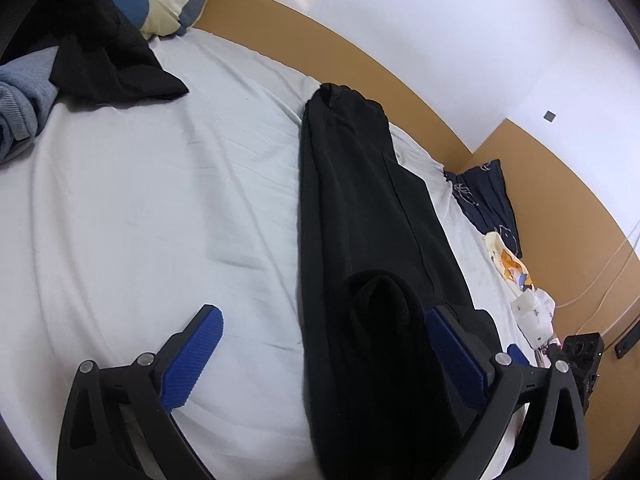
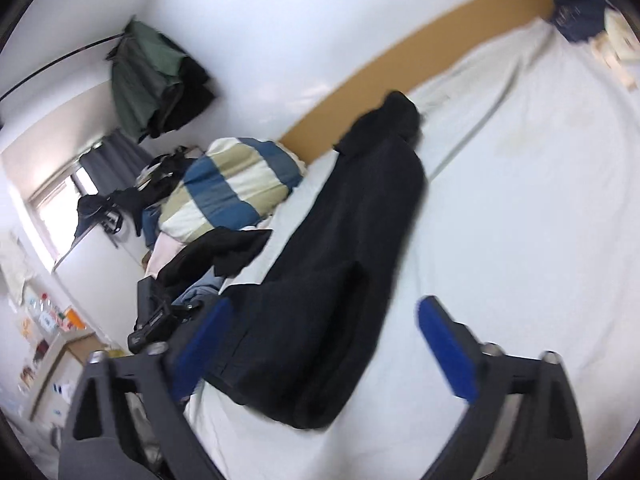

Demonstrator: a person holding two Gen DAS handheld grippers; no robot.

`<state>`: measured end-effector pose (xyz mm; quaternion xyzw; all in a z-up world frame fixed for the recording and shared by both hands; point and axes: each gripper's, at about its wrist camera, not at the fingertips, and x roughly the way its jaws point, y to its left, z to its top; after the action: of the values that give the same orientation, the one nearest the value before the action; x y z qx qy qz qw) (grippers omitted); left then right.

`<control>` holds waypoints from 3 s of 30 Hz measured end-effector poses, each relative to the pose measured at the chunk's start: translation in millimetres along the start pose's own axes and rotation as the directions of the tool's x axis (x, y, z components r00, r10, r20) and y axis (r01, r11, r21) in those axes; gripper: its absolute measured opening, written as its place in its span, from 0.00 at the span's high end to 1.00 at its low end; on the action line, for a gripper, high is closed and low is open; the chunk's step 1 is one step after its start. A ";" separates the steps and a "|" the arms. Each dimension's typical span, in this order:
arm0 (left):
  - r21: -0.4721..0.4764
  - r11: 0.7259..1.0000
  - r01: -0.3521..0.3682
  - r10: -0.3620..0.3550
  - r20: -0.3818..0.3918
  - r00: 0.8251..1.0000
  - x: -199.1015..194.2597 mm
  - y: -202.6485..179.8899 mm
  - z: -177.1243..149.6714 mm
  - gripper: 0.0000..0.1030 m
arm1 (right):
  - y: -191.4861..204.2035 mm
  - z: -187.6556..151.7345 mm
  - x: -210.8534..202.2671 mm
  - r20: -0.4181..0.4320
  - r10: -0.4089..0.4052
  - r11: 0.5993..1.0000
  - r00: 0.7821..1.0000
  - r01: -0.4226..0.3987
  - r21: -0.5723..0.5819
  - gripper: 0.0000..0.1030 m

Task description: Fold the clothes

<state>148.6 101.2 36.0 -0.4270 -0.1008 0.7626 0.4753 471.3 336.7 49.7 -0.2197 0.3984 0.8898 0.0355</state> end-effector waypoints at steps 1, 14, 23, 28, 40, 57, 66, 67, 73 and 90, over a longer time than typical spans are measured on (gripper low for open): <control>0.006 1.000 0.014 -0.014 -0.015 1.000 1.1 -1.7 -1.4 0.01 | 0.8 -0.6 -2.2 0.011 0.001 1.000 1.000 -0.001 -0.003 0.00; 0.384 0.912 -0.145 0.129 0.067 0.989 -79.6 -54.8 -24.6 0.02 | 118.4 -65.8 -26.3 0.126 -0.267 0.558 0.956 0.260 -0.789 0.01; 0.850 0.433 -0.301 0.254 0.205 0.945 -70.1 -151.4 -89.4 0.01 | 171.1 -125.7 60.5 0.096 -0.474 -0.106 0.875 0.051 -0.993 0.12; 0.863 0.356 -0.358 0.321 0.246 0.914 -67.8 -135.6 -99.3 0.01 | 145.2 -131.7 80.9 0.117 -0.546 -0.217 0.830 -0.005 -0.976 0.24; 0.932 -0.059 -0.358 0.319 0.358 0.878 -38.5 -143.3 -147.4 0.01 | 138.1 -143.1 98.1 0.250 -0.588 -0.384 0.769 0.006 -0.923 0.28; 0.960 -0.138 -0.242 0.323 0.275 0.906 1.0 -152.5 -137.3 0.01 | 145.6 -78.1 78.9 0.057 -0.552 -0.016 0.832 0.058 -0.998 0.36; 0.986 0.113 -0.120 0.309 0.080 0.948 12.6 -170.3 -81.0 0.02 | 131.3 -21.5 82.1 -0.011 -0.473 0.324 0.881 0.162 -0.932 0.36; 0.984 0.139 -0.108 0.300 0.062 0.952 13.3 -170.3 -77.8 0.02 | 130.4 -17.6 83.7 -0.016 -0.467 0.341 0.884 0.163 -0.926 0.36; 0.987 0.128 -0.094 0.375 0.039 0.926 39.8 -156.8 -83.1 0.04 | 128.2 -12.7 82.9 -0.027 -0.441 0.360 0.897 0.149 -0.921 0.36; 0.970 0.232 -0.074 0.338 -0.009 0.941 14.7 -162.7 -88.3 0.81 | 125.7 -103.2 89.5 0.225 -0.490 -0.108 0.842 0.198 -0.974 0.73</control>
<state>315.9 176.8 64.7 -0.1407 0.4916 0.6703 0.5378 398.1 166.4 38.9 -0.3665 -0.4111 0.8325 0.0603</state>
